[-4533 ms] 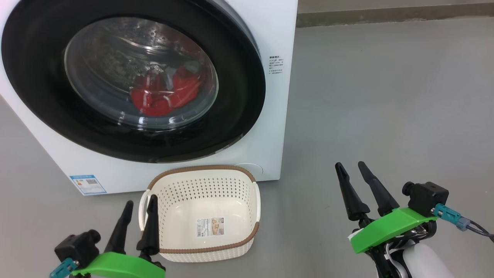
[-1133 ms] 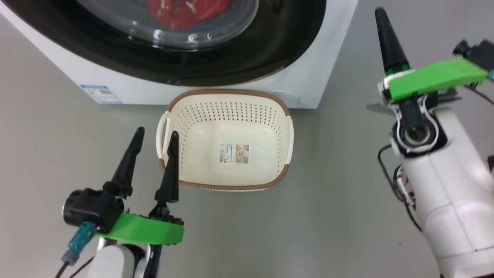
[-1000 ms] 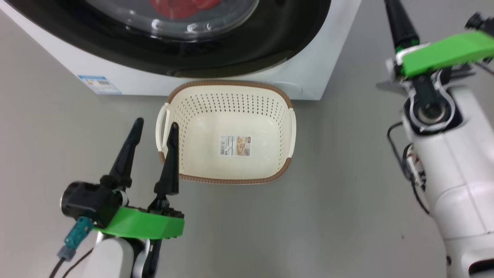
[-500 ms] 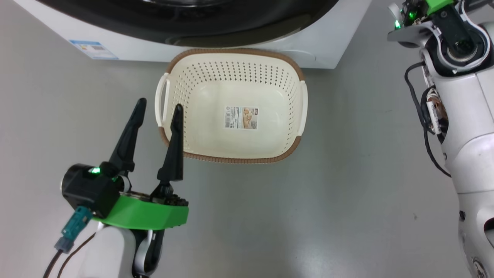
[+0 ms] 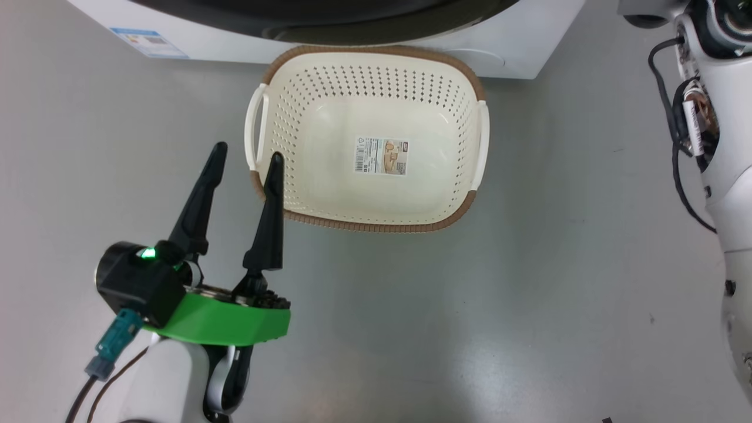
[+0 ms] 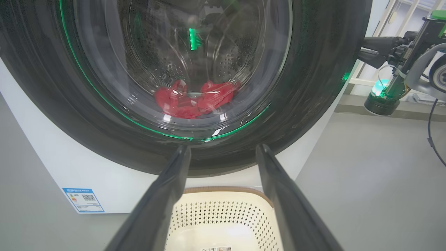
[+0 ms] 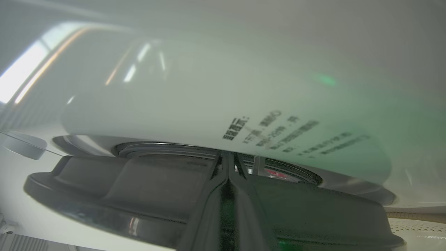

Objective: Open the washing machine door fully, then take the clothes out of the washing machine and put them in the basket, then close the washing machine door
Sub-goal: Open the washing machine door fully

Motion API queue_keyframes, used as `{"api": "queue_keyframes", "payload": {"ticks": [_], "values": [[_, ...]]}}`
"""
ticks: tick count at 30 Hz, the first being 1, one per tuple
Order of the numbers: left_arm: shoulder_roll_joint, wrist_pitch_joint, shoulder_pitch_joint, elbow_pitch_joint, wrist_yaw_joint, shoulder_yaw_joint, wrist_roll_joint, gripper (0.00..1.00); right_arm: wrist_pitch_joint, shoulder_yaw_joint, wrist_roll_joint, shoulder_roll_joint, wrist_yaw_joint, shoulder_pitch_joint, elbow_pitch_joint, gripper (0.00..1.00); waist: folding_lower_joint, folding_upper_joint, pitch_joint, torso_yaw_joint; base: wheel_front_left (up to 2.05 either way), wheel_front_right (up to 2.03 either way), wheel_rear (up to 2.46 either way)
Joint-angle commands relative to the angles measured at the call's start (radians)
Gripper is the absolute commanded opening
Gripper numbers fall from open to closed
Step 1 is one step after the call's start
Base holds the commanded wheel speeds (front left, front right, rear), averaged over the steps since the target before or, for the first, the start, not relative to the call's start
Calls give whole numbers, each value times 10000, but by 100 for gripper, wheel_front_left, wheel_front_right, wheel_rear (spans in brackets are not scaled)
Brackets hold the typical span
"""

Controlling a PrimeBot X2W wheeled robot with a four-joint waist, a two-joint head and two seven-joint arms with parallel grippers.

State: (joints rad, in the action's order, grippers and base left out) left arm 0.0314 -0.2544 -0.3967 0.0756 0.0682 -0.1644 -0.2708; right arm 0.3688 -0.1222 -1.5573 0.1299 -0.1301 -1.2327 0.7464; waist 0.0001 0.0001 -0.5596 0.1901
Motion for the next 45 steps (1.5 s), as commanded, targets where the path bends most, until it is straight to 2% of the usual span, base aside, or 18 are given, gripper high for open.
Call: {"api": "queue_keyframes", "payload": {"ticks": [1,8,22,45], "values": [[189,-74,-131,-267,-10,257,20,100,175,-132,-24,-125,-6,-285,-156,0,0,-1,-77,47,0,0,0],[189,-74,-209,-222,-12,259,1,100,1000,-420,-65,-113,-6,-542,-69,0,0,-1,-193,44,0,0,0],[189,-74,-231,-54,-14,334,18,100,2352,-941,-222,-174,-6,-37,-891,0,0,-1,40,-180,0,0,0],[189,-74,213,157,-24,495,219,100,3094,-1477,-365,-408,-6,1639,-1497,0,0,-1,1048,-664,0,0,0]]}}
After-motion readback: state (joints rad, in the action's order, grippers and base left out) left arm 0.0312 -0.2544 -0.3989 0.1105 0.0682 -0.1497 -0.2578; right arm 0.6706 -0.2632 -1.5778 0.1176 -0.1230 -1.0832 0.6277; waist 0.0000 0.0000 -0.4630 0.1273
